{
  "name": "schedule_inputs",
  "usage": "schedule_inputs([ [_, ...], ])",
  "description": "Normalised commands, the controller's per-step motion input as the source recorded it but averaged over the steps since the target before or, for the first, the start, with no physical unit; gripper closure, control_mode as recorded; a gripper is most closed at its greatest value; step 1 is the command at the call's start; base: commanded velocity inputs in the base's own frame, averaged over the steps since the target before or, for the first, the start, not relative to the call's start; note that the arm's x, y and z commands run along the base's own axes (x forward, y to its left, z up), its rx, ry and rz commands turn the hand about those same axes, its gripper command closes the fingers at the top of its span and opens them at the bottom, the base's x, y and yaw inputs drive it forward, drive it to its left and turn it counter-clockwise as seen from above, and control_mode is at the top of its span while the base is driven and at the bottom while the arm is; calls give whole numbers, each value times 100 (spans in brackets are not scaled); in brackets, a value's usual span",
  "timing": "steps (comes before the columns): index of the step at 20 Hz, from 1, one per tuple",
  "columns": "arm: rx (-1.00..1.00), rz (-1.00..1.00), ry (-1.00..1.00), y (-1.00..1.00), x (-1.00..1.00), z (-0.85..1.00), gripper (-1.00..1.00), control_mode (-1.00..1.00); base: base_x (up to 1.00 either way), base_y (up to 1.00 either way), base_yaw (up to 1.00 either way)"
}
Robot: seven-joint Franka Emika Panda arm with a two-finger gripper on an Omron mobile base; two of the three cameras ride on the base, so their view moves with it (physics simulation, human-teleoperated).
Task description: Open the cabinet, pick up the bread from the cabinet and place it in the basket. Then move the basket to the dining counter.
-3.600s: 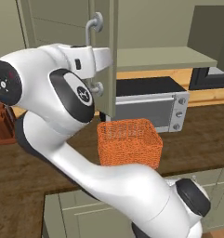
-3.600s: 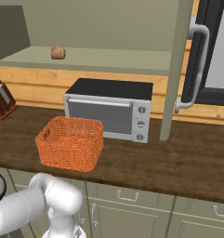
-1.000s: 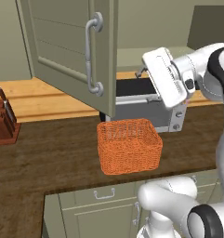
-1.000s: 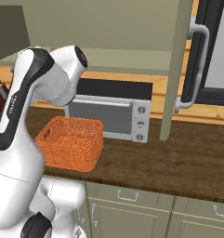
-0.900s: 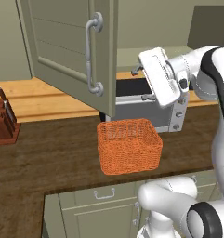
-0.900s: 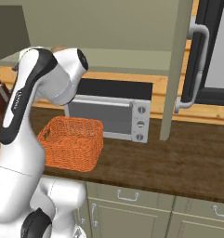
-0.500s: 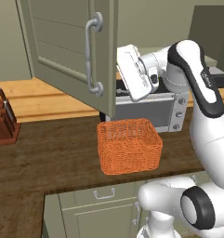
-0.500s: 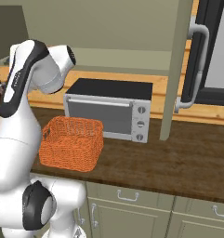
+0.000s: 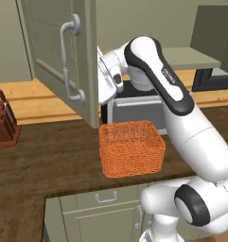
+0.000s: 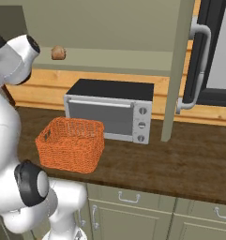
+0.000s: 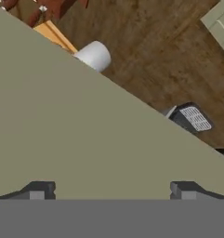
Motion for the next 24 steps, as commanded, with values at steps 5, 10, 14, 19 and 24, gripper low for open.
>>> schedule_inputs([
  [5, -16, -1, -4, 100, -2, 0, -100, -100, 0, 0, 0],
  [10, -9, -11, -11, 71, -6, 0, -100, -100, 0, 0, 0],
  [14, -2, -5, -7, -12, -6, 0, -100, -100, 0, 0, 0],
  [19, 0, -5, -12, -85, 11, -10, -100, -100, 0, 0, 0],
  [24, 4, 6, -14, -93, 50, -23, -100, -100, 0, 0, 0],
])
